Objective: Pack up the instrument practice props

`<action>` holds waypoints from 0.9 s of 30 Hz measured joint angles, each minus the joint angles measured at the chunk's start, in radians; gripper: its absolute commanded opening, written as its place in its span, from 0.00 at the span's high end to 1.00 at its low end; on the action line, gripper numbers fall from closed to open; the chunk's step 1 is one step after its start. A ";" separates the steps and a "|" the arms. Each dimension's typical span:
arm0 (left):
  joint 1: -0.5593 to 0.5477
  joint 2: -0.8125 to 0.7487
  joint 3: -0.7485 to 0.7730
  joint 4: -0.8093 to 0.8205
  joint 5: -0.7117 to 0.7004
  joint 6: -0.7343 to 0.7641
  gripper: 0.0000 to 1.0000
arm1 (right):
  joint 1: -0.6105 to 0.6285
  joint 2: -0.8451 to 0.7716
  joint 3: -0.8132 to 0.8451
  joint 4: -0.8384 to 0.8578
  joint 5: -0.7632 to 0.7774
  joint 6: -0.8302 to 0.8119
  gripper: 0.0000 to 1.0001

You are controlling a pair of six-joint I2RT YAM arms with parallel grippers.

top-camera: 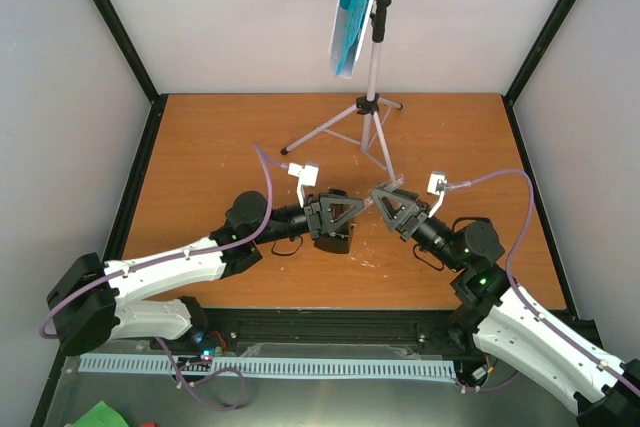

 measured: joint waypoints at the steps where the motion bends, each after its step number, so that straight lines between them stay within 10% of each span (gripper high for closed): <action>1: 0.000 0.000 0.000 0.000 0.000 0.001 0.99 | 0.001 0.003 0.000 0.000 0.005 0.001 0.40; 8: 0.000 -0.001 0.015 -0.026 -0.004 0.021 0.93 | 0.001 0.000 0.021 -0.043 0.020 0.000 0.47; 18: -0.002 -0.016 0.022 -0.106 -0.032 0.096 0.36 | 0.011 -0.134 0.020 -0.174 0.076 -0.082 0.49; 27: -0.002 -0.104 -0.014 -0.182 -0.090 0.196 0.07 | 0.011 -0.223 0.011 -0.303 0.145 -0.205 0.50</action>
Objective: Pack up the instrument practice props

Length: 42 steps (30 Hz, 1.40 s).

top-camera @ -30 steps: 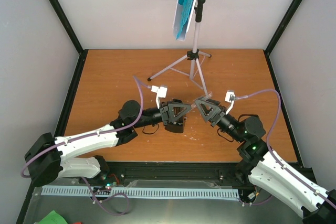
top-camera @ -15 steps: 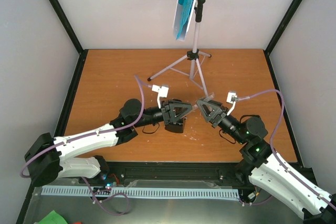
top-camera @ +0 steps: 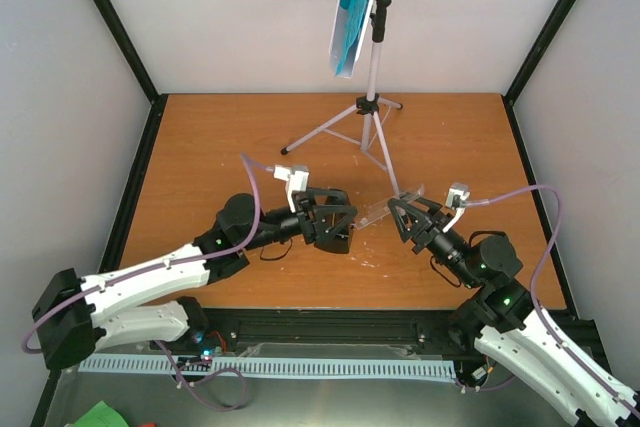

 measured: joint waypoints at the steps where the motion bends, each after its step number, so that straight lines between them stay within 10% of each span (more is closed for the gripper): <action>1: 0.000 -0.016 -0.002 -0.020 -0.019 0.013 0.04 | 0.000 -0.005 0.001 -0.018 0.010 -0.016 0.50; 12: 0.004 -0.126 -0.157 -0.156 -0.225 0.090 0.01 | 0.000 -0.019 0.016 -0.201 0.125 -0.145 0.51; 24: 0.219 -0.043 -0.429 -0.009 0.073 0.129 0.01 | 0.000 0.189 -0.074 -0.264 0.141 -0.157 0.53; 42: 0.271 0.309 -0.385 0.118 0.197 0.323 0.01 | 0.001 0.579 0.009 -0.214 0.126 -0.253 0.53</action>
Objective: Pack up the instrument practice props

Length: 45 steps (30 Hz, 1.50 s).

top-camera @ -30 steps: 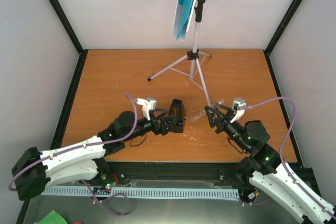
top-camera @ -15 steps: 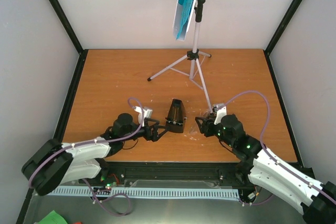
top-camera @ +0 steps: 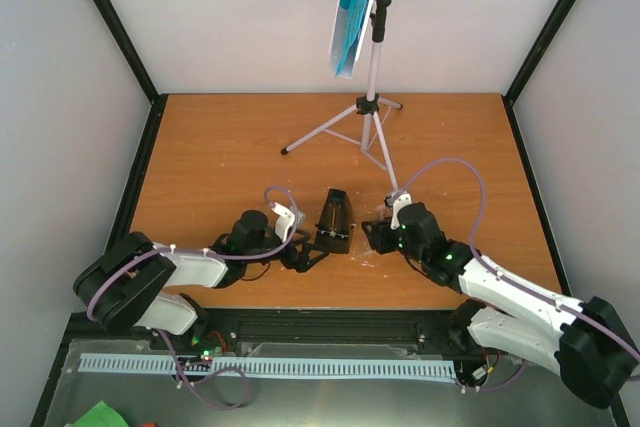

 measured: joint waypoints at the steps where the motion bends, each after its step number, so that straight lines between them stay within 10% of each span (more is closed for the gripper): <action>1: 0.000 0.003 0.006 0.000 0.002 0.008 0.01 | 0.000 0.028 0.010 0.012 0.001 -0.003 0.53; 26: 0.007 0.120 0.060 0.045 0.055 0.060 0.00 | 0.000 0.344 0.120 0.181 0.053 -0.073 0.52; 45: 0.013 0.206 0.088 0.232 0.261 -0.098 0.01 | -0.041 -0.108 0.035 -0.024 0.167 -0.082 0.50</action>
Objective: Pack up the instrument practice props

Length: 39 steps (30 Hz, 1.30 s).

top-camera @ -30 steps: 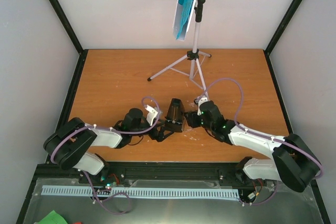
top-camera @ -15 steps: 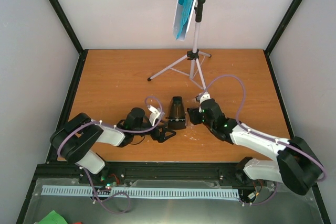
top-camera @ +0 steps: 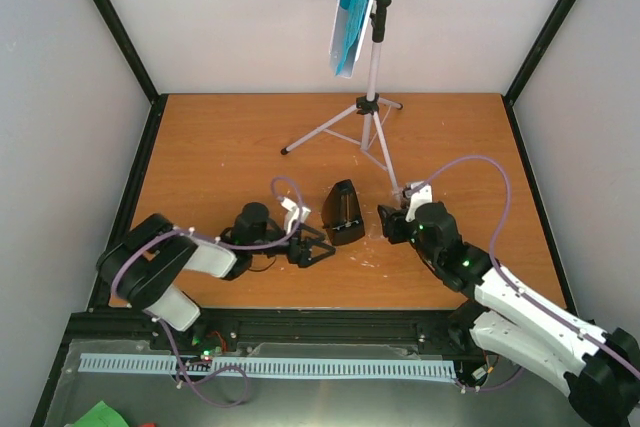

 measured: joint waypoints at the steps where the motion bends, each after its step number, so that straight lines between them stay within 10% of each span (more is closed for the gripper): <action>1: 0.023 -0.033 -0.022 -0.002 0.011 -0.018 0.00 | 0.000 -0.025 -0.006 0.001 -0.013 0.003 0.50; 19: 0.270 -0.666 -0.058 -0.299 -0.103 -0.031 0.01 | 0.235 -0.080 -0.095 0.177 -0.014 0.047 0.53; 39: 0.272 -0.591 -0.209 -0.189 -0.193 0.071 0.00 | 0.315 0.026 -0.108 0.476 0.150 -0.137 0.52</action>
